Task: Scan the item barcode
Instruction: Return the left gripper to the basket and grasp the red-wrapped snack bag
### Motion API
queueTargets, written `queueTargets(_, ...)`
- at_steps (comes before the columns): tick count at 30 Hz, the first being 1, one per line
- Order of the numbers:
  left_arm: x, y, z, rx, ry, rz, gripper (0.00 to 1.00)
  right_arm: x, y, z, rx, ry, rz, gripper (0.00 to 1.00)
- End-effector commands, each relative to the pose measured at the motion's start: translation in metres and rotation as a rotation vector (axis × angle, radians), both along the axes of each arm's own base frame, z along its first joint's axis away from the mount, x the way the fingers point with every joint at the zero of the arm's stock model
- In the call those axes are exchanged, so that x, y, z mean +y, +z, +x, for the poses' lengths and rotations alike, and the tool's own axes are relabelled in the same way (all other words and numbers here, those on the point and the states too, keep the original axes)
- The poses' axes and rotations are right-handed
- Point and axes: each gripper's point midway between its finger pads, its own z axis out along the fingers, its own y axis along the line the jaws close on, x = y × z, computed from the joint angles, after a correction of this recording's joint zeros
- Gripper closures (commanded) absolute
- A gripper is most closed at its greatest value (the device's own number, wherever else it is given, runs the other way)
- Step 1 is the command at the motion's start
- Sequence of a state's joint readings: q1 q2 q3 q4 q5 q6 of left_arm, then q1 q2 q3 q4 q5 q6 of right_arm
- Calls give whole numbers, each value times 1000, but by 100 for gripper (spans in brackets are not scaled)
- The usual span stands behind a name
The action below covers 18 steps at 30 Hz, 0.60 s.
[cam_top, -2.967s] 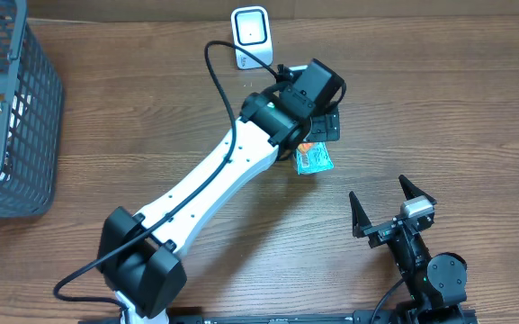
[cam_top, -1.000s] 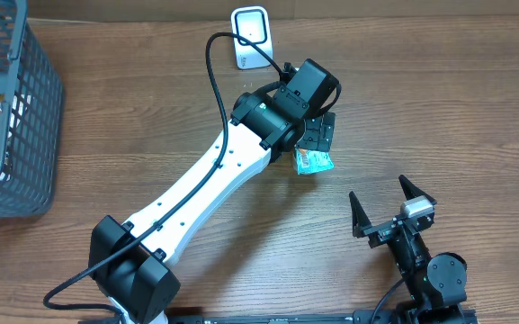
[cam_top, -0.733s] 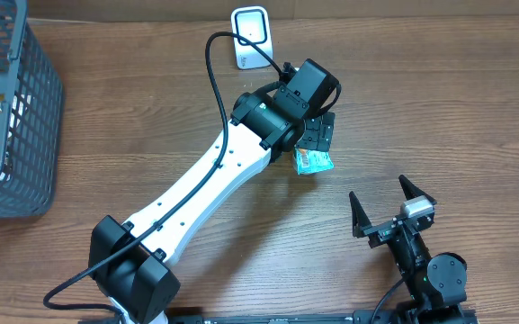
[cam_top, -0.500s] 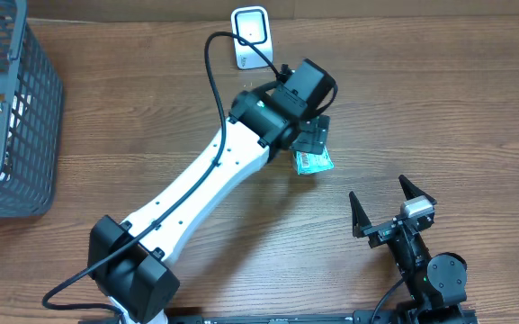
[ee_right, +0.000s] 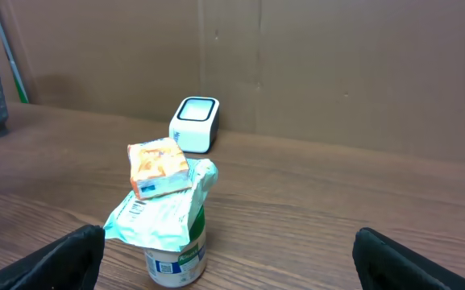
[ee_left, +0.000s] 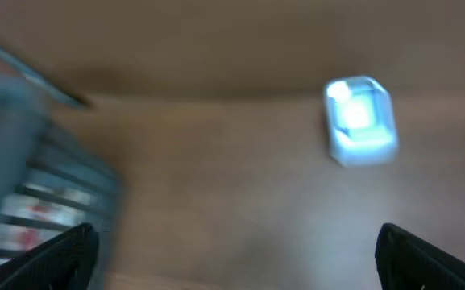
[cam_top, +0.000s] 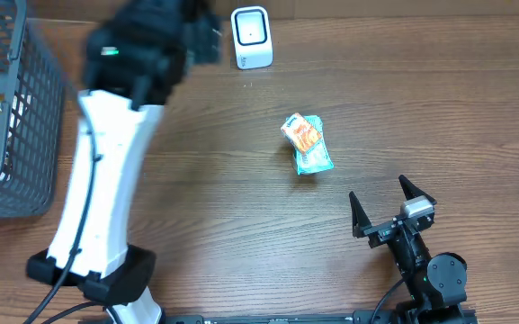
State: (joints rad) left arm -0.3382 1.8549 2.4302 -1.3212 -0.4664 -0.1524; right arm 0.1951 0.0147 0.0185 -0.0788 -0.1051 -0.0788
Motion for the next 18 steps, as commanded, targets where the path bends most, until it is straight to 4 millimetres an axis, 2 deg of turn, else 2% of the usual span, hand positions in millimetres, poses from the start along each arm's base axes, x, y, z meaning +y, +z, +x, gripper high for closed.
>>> queueTargets(1,63,49,-13,-78,76,193,0,-1,-1,0,-5,-5,4,0)
queueTargets(5,119,55,-18,-86,198,168,0,-1,-1,0,-5,-5,4,0)
queueTargets(7,152,51,-22,-71,270,164,0,-1,-1,0,-5,-5,4,0)
queueTargets(10,191,45,-26,-59,330,122,0,-1,-1,0,-5,-5,4,0)
queueTargets(18,281,35,-40,-88,416,-9,0,-1,-1,0,-5,-5,4,0)
